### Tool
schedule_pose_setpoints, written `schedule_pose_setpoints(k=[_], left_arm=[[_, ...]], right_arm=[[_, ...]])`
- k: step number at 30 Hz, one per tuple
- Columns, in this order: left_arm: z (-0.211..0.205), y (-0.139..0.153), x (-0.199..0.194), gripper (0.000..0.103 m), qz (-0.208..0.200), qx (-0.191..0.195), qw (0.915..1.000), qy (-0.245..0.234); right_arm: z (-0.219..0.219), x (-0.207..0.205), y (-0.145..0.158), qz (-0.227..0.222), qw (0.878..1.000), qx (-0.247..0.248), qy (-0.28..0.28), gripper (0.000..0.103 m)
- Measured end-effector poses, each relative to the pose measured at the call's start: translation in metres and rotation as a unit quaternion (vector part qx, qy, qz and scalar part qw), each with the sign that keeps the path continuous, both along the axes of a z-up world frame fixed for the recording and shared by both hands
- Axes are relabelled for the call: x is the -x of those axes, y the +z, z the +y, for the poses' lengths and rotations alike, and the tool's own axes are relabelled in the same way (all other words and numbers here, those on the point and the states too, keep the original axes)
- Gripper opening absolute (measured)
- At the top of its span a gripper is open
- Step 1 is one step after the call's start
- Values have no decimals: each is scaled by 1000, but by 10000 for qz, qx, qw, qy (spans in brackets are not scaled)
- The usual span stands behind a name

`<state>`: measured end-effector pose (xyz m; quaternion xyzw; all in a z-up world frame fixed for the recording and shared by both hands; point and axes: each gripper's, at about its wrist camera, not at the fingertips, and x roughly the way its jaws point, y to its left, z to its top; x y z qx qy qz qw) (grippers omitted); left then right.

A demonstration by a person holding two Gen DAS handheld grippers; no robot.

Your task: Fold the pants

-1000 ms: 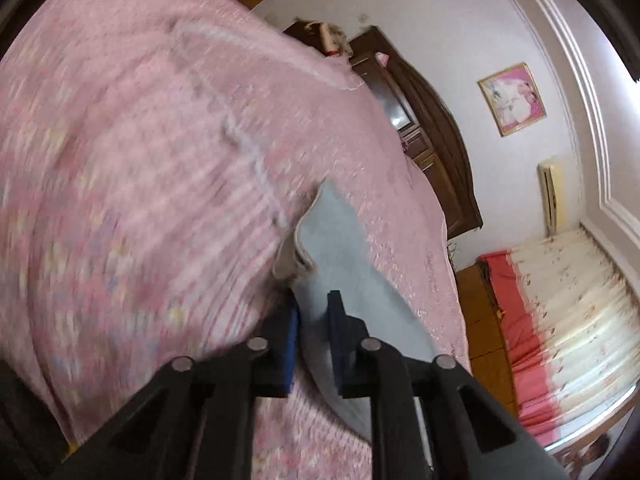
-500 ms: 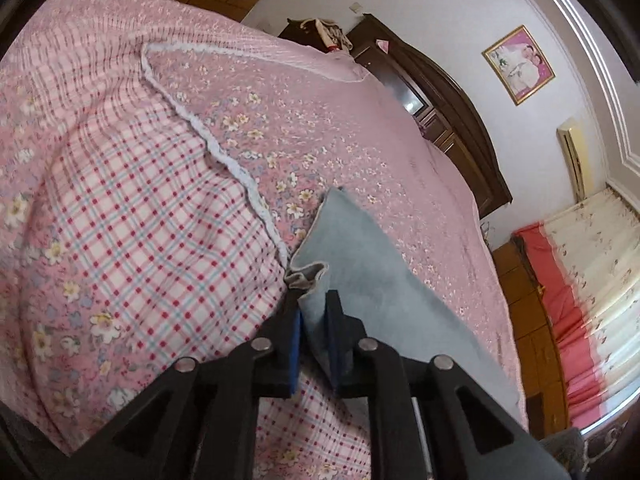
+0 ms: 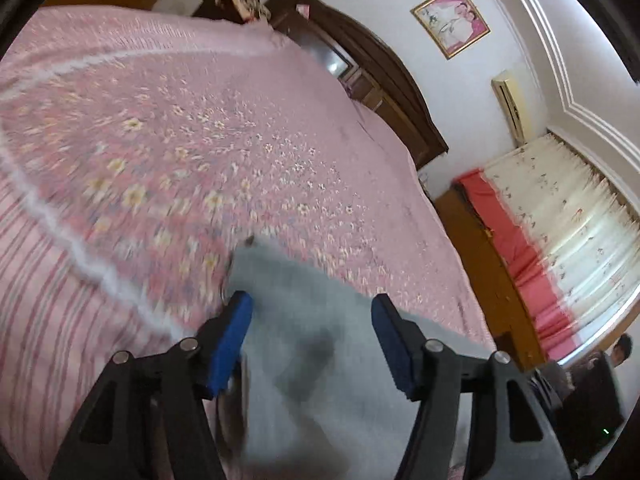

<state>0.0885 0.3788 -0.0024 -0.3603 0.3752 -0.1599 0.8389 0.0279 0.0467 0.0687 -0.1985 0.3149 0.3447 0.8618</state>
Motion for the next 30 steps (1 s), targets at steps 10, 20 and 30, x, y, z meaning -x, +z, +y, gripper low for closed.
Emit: schedule_pose_setpoints(k=[10, 20, 30], left_arm=[[-38, 22, -31, 18, 322, -1910, 9805, -333], [-95, 16, -50, 5, 197, -2846, 9584, 42], [-98, 9, -46, 10, 420, -2759, 9602, 133]], right_arm=[[22, -109, -25, 636, 9914, 1122, -222, 101], [25, -133, -39, 923, 9924, 665, -460, 3], [18, -138, -58, 1216, 9870, 607, -864, 28]])
